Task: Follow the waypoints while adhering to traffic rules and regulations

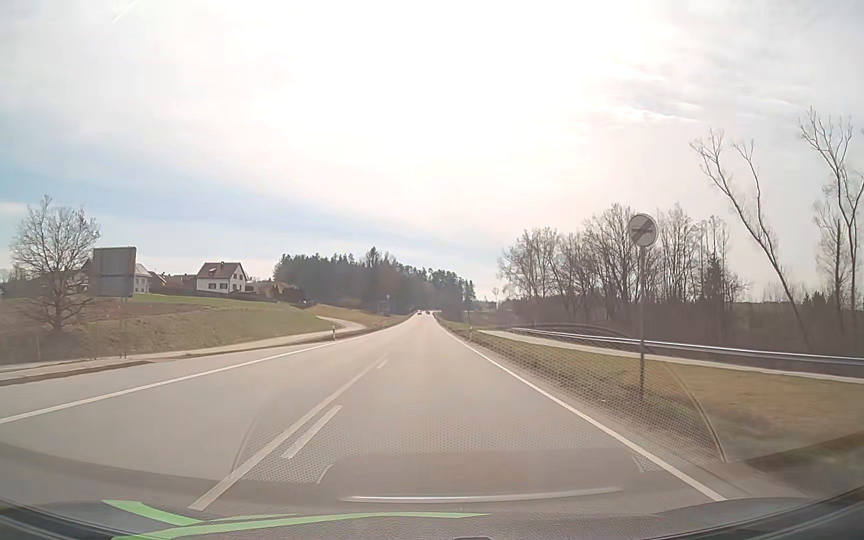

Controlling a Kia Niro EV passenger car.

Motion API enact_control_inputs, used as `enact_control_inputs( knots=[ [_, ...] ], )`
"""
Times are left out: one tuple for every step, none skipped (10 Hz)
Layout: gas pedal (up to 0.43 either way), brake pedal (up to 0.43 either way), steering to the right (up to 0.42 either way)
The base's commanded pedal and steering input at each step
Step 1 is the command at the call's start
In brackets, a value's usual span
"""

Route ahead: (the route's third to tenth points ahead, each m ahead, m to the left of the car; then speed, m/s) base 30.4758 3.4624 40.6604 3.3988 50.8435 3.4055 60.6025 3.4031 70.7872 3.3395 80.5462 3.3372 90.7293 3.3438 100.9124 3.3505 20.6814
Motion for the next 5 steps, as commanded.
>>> enact_control_inputs(
  knots=[
    [0.240, 0.000, 0.002],
    [0.240, 0.000, 0.001],
    [0.248, 0.000, 0.001],
    [0.248, 0.000, 0.001],
    [0.248, 0.000, 0.001]
  ],
)
